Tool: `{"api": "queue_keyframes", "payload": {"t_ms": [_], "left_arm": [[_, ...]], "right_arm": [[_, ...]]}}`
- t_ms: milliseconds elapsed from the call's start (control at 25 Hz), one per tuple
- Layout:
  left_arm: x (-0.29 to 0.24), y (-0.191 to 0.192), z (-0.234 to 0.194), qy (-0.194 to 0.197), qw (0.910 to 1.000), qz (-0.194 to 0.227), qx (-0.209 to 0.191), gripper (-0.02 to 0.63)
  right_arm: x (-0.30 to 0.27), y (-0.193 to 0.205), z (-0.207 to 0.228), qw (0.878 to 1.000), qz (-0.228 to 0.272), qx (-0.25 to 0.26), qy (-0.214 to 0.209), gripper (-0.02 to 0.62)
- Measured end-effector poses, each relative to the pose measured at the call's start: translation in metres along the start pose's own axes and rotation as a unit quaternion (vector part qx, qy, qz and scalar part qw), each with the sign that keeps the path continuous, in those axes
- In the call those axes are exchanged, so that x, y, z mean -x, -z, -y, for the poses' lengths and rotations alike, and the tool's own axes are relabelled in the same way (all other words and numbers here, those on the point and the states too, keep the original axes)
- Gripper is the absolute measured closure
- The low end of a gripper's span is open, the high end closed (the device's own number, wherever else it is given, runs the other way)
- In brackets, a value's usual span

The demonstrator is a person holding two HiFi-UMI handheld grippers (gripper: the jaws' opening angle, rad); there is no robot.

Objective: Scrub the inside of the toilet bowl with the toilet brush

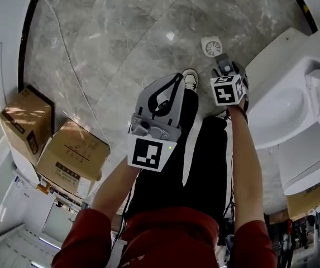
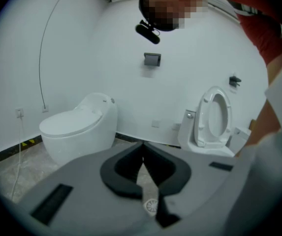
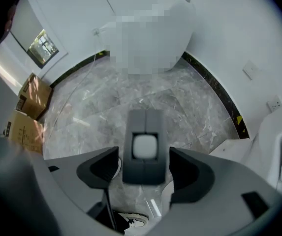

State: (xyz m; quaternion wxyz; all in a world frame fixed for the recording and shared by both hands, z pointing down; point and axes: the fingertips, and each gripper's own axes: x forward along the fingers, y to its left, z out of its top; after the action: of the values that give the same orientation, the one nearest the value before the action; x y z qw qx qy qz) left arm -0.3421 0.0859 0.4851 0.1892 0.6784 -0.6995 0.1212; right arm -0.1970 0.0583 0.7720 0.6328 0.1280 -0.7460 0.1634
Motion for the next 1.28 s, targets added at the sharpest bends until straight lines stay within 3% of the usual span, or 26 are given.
{"api": "queue_keyframes", "payload": {"t_ms": [160,280,400,520,600,680,840,1000,1080,1160,1240,1280], "left_arm": [[0.008,-0.022,0.023,0.01,0.9993,-0.034,-0.01,0.606],[0.012,-0.064,0.06,0.018,0.9992,-0.036,0.004,0.606],[0.02,-0.124,0.108,0.025,0.9996,-0.011,0.004,0.606],[0.036,-0.196,0.163,0.037,0.9979,0.052,-0.014,0.606],[0.05,-0.241,0.204,0.052,0.995,0.084,-0.014,0.606],[0.057,-0.285,0.249,0.075,0.9905,0.113,-0.019,0.606],[0.049,-0.38,0.337,0.118,0.9805,0.149,-0.048,0.606],[0.058,-0.446,0.399,0.157,0.9713,0.168,-0.062,0.606],[0.072,-0.47,0.427,0.181,0.9632,0.184,-0.075,0.606],[0.086,-0.493,0.451,0.201,0.9551,0.199,-0.089,0.606],[0.098,-0.513,0.471,0.216,0.9479,0.214,-0.095,0.606],[0.104,-0.522,0.479,0.224,0.9444,0.222,-0.094,0.606]], "right_arm": [[0.057,-0.004,0.0,0.999,0.045,-0.023,-0.008,0.268],[0.134,0.005,0.007,0.994,0.096,-0.058,-0.014,0.268],[0.239,0.024,0.022,0.983,0.16,-0.092,-0.013,0.268],[0.369,0.054,0.046,0.958,0.243,-0.15,0.009,0.268],[0.459,0.08,0.067,0.933,0.303,-0.19,0.038,0.268],[0.545,0.11,0.096,0.899,0.365,-0.225,0.085,0.268],[0.711,0.171,0.173,0.804,0.484,-0.274,0.21,0.27],[0.833,0.224,0.213,0.732,0.537,-0.277,0.316,0.28],[0.884,0.252,0.217,0.693,0.553,-0.271,0.374,0.404],[0.923,0.279,0.218,0.659,0.564,-0.273,0.417,0.463],[0.952,0.301,0.219,0.636,0.566,-0.281,0.443,0.576],[0.962,0.31,0.218,0.628,0.567,-0.283,0.451,0.586]]}}
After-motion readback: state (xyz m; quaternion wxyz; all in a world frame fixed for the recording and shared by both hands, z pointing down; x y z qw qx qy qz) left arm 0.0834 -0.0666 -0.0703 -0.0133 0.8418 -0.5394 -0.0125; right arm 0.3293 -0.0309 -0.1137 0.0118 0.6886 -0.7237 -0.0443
